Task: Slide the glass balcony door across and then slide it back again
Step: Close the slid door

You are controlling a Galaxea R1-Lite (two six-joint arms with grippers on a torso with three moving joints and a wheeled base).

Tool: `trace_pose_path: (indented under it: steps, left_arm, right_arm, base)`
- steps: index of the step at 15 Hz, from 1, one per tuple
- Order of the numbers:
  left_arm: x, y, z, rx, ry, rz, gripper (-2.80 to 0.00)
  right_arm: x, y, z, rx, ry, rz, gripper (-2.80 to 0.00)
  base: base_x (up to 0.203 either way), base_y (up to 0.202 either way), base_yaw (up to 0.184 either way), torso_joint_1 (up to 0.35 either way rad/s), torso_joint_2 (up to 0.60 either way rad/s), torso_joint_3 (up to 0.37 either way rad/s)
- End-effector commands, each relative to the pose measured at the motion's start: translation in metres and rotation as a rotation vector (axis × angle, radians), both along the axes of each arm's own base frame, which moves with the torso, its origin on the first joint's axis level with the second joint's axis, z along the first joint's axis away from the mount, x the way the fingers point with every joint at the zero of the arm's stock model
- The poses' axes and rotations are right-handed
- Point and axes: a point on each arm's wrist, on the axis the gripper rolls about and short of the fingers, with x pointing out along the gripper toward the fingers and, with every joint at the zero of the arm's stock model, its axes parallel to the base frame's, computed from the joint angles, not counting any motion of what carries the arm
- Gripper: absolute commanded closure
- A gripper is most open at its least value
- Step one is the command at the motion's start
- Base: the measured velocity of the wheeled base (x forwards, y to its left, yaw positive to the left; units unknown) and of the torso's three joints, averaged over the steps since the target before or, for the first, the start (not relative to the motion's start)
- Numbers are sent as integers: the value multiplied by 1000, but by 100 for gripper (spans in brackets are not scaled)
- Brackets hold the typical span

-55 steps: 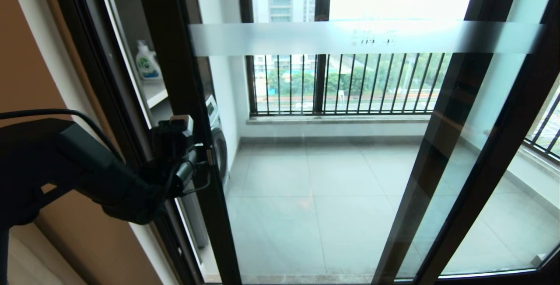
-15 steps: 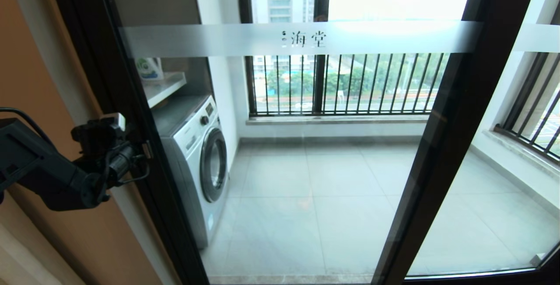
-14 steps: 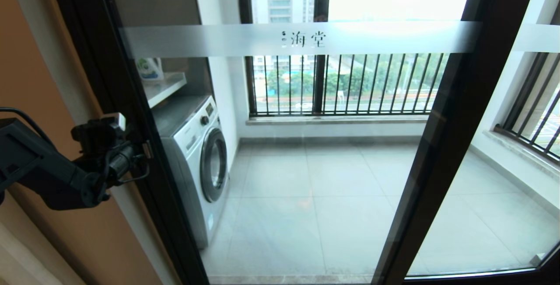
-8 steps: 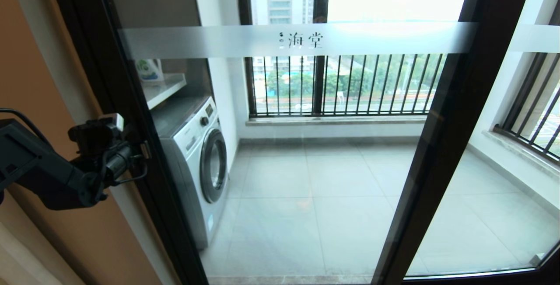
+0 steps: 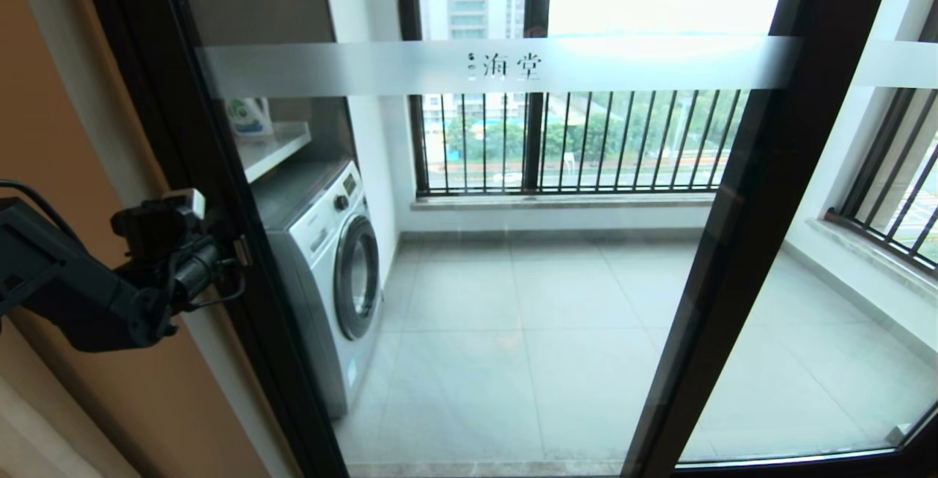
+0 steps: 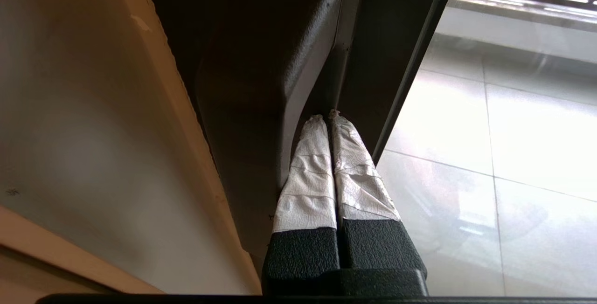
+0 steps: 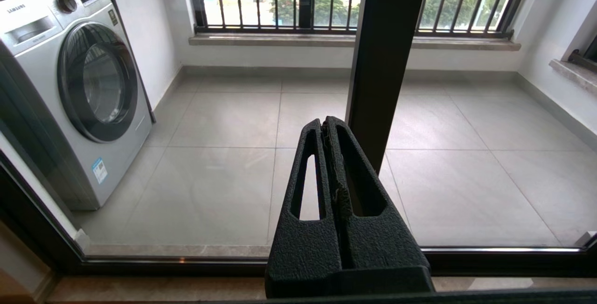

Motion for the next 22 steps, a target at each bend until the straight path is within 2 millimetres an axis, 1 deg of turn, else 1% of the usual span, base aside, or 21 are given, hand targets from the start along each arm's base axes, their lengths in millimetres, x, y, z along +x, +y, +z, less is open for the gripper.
trace_pose_path:
  steps: [1,2,4,7,8,9,10,11,13,14,16,17,19,20,22]
  left_arm:
    - [-20,-8,26,-5,-51,-75,0]
    - [-26,-20,31,-12,-56,-138,0]
    - [-27,-39,34,-13,-57,-198,0]
    - [-27,-42,34,-16,-57,-204,0]
    - [-30,-41,35,-21,-57,-199,0]
    - [-38,-39,38,-27,-55,-197,0]
    - [-49,-34,37,-39,-41,-200,0]
    - [-59,-25,33,-54,-21,-211,0]
    - [-79,6,28,-71,-27,-234,0]
    - [-86,21,27,-63,-62,-244,0]
    - [-86,40,10,-53,-84,-220,0]
    - [-87,47,2,-54,-83,-210,0]
    - [-86,51,-10,-64,-68,-209,0]
    - [-85,51,-14,-68,-63,-212,0]
    - [-84,51,-14,-70,-65,-222,0]
  right_arm:
    - [1,0,-3,-1,13,1,0]
    - [1,0,-3,-1,13,1,0]
    - [1,0,-3,-1,12,1,0]
    - [1,0,-3,-1,13,1,0]
    - [1,0,-3,-1,13,1,0]
    - [1,0,-3,-1,13,1,0]
    - [1,0,-3,-1,13,1,0]
    - [1,0,-3,-1,13,1,0]
    - [1,0,-3,-1,12,1,0]
    - [1,0,-3,-1,13,1,0]
    - [1,0,-3,-1,13,1,0]
    - [1,0,-3,-1,13,1,0]
    - [1,0,-3,-1,13,1,0]
    - [1,0,-3,-1,13,1,0]
    - [1,0,-3,-1,13,1,0]
  base:
    - [0,0,0,0,0,0]
    - [0,0,0,0,0,0]
    - [0,0,0,0,0,0]
    - [0,0,0,0,0,0]
    - [0,0,0,0,0,0]
    - [0,0,0,0,0,0]
    - [0,0,0,0,0,0]
    - [0,0,0,0,0,0]
    - [0,0,0,0,0,0]
    - [0,0,0,0,0,0]
    - [0,0,0,0,0,0]
    - [0,0,0,0,0,0]
    - [0,0,0,0,0,0]
    - [0,0,0,0,0,0]
    - [0,0,0,0,0,0]
